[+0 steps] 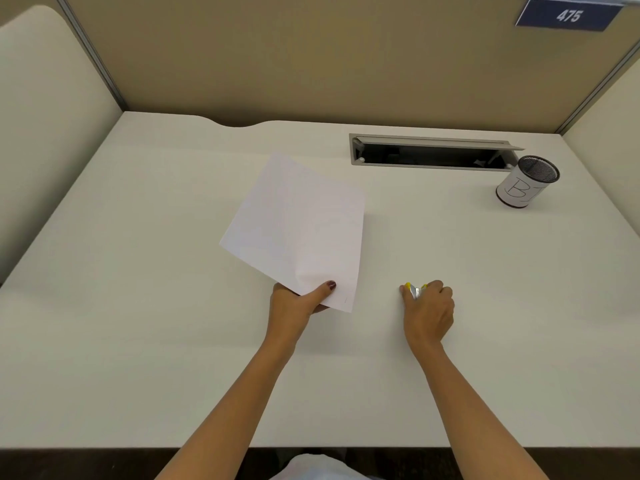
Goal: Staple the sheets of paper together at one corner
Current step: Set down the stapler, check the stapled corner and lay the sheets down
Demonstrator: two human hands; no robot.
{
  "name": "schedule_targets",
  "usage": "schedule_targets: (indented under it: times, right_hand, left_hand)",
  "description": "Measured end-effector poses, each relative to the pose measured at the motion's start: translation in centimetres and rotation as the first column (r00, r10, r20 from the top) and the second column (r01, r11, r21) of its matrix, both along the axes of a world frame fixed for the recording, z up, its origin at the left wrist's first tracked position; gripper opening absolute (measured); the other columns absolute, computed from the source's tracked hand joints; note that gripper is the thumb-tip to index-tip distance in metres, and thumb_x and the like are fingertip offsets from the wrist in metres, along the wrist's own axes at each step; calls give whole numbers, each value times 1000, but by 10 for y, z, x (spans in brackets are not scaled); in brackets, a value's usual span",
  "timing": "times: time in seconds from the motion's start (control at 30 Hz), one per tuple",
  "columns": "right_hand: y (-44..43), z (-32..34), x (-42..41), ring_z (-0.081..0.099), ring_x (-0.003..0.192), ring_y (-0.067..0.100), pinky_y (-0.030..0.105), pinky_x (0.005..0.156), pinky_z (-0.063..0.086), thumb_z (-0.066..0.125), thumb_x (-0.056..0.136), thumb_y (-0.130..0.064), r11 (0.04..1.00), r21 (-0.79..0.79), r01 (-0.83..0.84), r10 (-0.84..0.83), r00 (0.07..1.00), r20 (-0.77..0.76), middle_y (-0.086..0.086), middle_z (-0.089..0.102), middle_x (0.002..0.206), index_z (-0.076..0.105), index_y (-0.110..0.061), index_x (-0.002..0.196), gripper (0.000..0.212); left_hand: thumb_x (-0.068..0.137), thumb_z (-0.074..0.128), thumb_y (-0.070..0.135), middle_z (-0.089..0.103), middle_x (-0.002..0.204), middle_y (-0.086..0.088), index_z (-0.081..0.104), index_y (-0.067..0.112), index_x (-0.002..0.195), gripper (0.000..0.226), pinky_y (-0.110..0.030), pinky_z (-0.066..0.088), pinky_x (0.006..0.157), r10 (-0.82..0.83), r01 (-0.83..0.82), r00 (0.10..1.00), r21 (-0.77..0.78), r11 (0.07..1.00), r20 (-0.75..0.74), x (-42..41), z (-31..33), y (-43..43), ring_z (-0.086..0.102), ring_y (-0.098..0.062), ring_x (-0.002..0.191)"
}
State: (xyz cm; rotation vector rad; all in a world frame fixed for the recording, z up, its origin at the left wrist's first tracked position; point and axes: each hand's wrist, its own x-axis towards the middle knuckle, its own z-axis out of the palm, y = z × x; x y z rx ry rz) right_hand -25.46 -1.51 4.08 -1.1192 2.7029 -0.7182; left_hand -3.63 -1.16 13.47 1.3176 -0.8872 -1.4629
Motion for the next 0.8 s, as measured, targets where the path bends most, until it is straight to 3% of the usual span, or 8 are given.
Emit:
schedule_targets:
  times: [0.27,0.37,0.53,0.6,0.7,0.8]
  right_hand:
    - [3,1,-1,55,91,41,38,65,42,75,78,-36,999,-23,22,-21,999,47,22,52,106,49,2,111,57]
    - [7,11,0,54,92,38,39,67,45,77,77,-31,992,-117,37,-32,999,45,20,48,109,47,-1,118,59]
    - [17,47,19,55,85,17,18,73,40,67,82,-1,864,-442,-241,283,959,31,7,53,100,59,-11,107,28]
    - [23,62,33,56,79,11,19,69,44,64,80,8,813,-506,-288,368,928,63,2,57,91,64,-16,98,30]
    - [28,81,50,57,78,7,21,71,48,66,77,8,777,-546,-313,452,882,137,-4,61,89,68,-20,94,33]
    - [28,100,60,58,97,4,13,83,44,70,78,1,709,-573,-412,593,787,168,-6,63,104,68,-21,106,36]
  left_hand:
    - [74,77,5,71,101,4,62,33,96,39,-30,60,68,-1,1,1000,5,1000,-2,1,1,2,69,-11,91]
    - [74,78,5,71,101,4,62,33,96,39,-31,60,69,8,-8,1000,11,1000,2,1,2,3,69,-11,91]
    - [74,78,5,70,104,2,62,32,99,40,-31,60,69,37,-37,999,28,999,-8,0,5,4,68,-14,95]
    - [74,77,5,70,106,2,62,30,102,41,-32,60,72,60,-59,998,45,997,-21,0,8,3,68,-14,96]
    - [75,76,4,71,108,-1,64,20,107,38,-33,59,75,91,-83,992,90,992,-88,-1,16,0,69,-18,97]
    - [78,73,3,73,105,-3,65,12,109,33,-31,59,75,72,-58,987,96,994,-146,1,27,-1,71,-20,94]
